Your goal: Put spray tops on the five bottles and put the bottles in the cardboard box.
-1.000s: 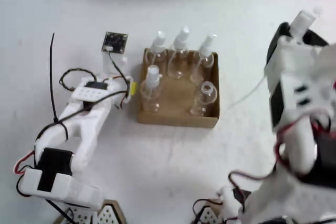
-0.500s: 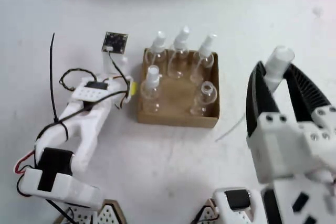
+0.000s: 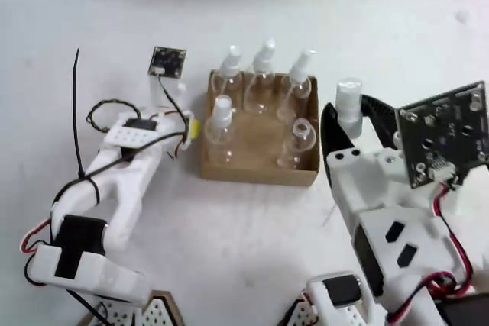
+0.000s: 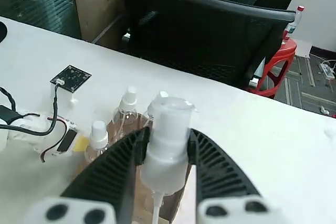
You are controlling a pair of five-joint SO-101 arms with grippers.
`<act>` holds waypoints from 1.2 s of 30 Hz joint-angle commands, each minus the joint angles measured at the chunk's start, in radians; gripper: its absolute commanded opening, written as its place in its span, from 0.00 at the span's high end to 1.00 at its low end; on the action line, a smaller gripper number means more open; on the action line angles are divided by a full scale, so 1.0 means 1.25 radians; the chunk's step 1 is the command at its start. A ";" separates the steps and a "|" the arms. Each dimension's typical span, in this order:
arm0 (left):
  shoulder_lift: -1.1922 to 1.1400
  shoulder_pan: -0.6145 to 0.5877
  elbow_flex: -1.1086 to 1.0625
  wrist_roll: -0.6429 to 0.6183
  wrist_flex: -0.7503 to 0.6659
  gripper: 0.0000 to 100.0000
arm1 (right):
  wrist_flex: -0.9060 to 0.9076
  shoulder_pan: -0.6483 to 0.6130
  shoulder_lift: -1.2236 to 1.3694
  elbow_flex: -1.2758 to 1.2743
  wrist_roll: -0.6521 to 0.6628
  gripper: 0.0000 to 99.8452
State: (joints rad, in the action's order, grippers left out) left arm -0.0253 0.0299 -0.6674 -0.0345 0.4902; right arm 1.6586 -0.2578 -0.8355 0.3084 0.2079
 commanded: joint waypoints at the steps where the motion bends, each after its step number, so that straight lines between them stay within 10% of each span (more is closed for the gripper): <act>1: 0.004 0.007 0.049 0.007 -0.020 0.81 | -0.089 -0.006 -0.096 -0.074 0.014 0.98; 16: 0.004 0.007 0.049 0.007 -0.020 0.81 | -0.533 0.002 -0.526 -0.697 0.015 0.98; 36: 0.004 0.007 0.049 0.007 -0.020 0.81 | -0.622 0.002 -0.605 -0.814 0.015 0.98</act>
State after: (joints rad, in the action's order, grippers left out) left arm -0.0253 0.0299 -0.6674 -0.0345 0.4902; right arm 0.9390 -0.2593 -1.5489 -0.6659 0.2171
